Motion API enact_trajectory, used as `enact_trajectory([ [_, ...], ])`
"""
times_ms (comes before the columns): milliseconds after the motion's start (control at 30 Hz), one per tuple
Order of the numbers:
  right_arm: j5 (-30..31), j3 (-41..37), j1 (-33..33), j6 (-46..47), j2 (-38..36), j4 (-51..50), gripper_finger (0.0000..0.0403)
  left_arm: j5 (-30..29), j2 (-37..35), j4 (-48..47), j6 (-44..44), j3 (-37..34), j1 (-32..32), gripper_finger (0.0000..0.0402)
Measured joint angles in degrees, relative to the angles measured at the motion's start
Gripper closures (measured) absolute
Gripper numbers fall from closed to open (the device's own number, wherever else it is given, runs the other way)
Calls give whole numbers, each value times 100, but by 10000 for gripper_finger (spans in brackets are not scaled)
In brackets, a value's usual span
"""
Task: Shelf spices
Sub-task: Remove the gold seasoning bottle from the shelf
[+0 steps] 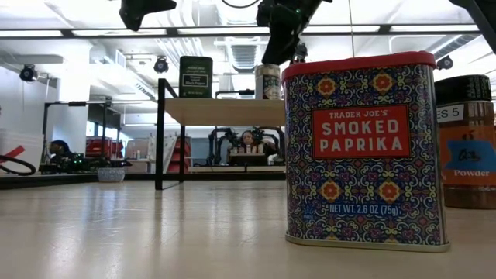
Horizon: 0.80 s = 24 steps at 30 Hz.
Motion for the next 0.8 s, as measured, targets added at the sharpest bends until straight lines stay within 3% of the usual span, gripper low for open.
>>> enact_trajectory([
  [800, 17, -160, 589, 262, -7, -328, 102, 4, 0, 2, 0, 0, 0, 209],
])
